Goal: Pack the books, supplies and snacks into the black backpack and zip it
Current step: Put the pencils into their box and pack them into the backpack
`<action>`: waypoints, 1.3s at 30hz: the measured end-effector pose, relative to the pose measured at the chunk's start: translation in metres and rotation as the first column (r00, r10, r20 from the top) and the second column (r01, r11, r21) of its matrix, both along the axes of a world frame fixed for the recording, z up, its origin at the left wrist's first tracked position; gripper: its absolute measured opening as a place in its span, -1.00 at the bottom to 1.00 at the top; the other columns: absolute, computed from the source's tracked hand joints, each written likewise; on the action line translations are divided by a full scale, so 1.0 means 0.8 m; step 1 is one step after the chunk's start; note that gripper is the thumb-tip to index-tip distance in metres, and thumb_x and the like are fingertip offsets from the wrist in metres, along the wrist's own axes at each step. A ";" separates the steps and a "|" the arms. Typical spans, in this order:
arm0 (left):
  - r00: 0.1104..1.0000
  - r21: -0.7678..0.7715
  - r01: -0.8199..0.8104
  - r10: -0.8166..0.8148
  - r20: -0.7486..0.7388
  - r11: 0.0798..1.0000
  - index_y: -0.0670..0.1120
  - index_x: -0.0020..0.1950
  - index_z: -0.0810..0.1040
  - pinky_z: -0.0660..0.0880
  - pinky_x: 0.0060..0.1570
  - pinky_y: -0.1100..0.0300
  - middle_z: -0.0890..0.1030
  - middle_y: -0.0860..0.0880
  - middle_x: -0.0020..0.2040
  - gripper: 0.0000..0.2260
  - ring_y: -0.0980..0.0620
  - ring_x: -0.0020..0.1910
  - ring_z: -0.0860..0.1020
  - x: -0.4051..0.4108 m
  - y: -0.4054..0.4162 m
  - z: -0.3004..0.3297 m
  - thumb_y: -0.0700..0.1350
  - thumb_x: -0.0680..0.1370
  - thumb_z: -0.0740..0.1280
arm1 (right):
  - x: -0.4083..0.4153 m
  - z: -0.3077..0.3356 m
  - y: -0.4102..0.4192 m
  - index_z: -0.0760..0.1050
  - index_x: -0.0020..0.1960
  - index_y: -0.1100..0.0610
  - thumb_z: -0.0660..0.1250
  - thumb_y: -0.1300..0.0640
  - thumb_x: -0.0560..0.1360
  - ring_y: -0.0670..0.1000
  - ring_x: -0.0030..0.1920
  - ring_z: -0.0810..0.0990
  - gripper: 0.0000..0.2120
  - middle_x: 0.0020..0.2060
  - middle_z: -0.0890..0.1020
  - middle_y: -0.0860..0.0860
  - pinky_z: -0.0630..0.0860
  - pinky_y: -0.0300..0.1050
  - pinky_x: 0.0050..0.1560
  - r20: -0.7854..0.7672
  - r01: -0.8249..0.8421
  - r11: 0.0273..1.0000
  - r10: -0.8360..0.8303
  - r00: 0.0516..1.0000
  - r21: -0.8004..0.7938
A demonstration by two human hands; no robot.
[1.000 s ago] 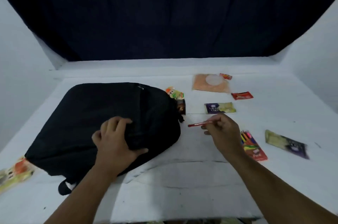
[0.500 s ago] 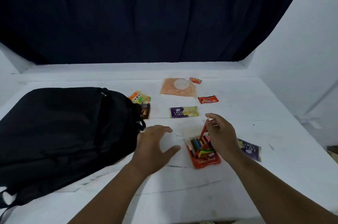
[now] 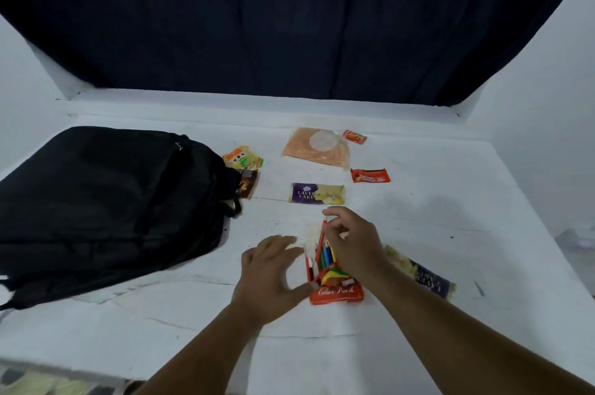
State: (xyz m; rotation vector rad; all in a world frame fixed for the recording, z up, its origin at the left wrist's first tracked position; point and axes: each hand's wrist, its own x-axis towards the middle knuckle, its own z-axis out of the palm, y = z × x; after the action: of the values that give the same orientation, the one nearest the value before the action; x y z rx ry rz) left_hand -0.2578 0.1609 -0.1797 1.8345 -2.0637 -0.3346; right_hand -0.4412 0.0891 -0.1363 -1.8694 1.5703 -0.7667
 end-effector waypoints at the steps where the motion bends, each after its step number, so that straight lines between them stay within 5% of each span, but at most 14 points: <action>1: 1.000 0.007 -0.004 0.004 -0.008 1.000 0.17 0.43 0.44 0.15 0.38 0.00 0.35 0.18 0.51 -0.21 0.13 0.53 0.18 -0.001 -0.001 0.001 0.59 0.36 0.07 | 0.005 -0.002 -0.004 0.49 0.28 -0.10 0.23 0.00 0.63 -0.15 -0.01 0.60 -0.75 0.01 0.65 -0.17 0.52 -0.44 -0.11 -0.020 -0.015 1.000 0.015 1.000 -0.010; 5: 1.000 0.016 -0.015 0.015 -0.022 1.000 0.17 0.41 0.46 0.15 0.41 -0.02 0.37 0.18 0.50 -0.22 0.13 0.52 0.19 0.000 -0.003 0.003 0.58 0.35 0.11 | 0.009 -0.018 -0.021 0.55 0.29 -0.04 0.30 -0.01 0.59 -0.06 0.12 0.60 -0.71 0.12 0.67 -0.07 0.56 -0.05 0.22 -0.178 -0.151 0.988 0.145 0.973 -0.020; 10: 0.998 0.025 -0.015 0.016 -0.058 1.000 0.16 0.41 0.47 0.13 0.41 0.02 0.37 0.18 0.49 -0.15 0.14 0.51 0.19 0.001 -0.004 0.001 0.63 0.30 0.08 | -0.003 -0.040 -0.024 0.53 0.33 -0.05 0.38 -0.07 0.52 -0.14 0.10 0.49 -0.60 0.12 0.64 -0.11 0.49 -0.20 0.20 -0.209 -0.214 0.977 0.205 0.956 -0.017; 17: 0.999 0.005 -0.016 0.016 -0.040 1.000 0.17 0.39 0.48 0.14 0.39 0.03 0.39 0.18 0.47 -0.28 0.14 0.50 0.21 0.003 -0.007 -0.009 0.56 0.37 0.20 | -0.013 -0.050 -0.023 0.65 0.18 -0.01 0.35 -0.14 0.48 -0.17 0.12 0.45 -0.65 0.15 0.65 -0.11 0.49 -0.08 0.24 -0.217 -0.304 0.951 0.286 0.933 -0.054; 34: 0.999 0.011 -0.028 0.028 -0.022 1.000 0.17 0.39 0.48 0.18 0.40 -0.04 0.39 0.16 0.48 -0.25 0.11 0.50 0.24 0.000 -0.008 -0.008 0.58 0.36 0.15 | -0.008 -0.051 -0.028 0.54 0.34 -0.01 0.37 -0.17 0.49 -0.07 0.20 0.46 -0.53 0.24 0.60 -0.07 0.52 -0.08 0.20 -0.233 -0.316 0.945 0.289 0.928 -0.086; 39: 0.999 0.023 -0.039 0.040 -0.025 0.999 0.18 0.38 0.49 0.15 0.41 0.00 0.39 0.18 0.48 -0.28 0.12 0.50 0.24 -0.001 -0.008 -0.008 0.56 0.36 0.16 | -0.013 -0.047 -0.024 0.61 0.18 -0.04 0.43 -0.19 0.40 -0.07 0.14 0.49 -0.59 0.19 0.60 -0.09 0.54 -0.12 0.19 -0.242 -0.355 0.933 0.332 0.911 -0.055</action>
State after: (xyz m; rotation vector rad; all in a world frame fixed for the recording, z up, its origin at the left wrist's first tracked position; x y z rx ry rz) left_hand -0.2588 0.1546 -0.1863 1.8715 -2.0117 -0.3710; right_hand -0.4520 0.0697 -0.1738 -2.2951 1.2935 -0.4889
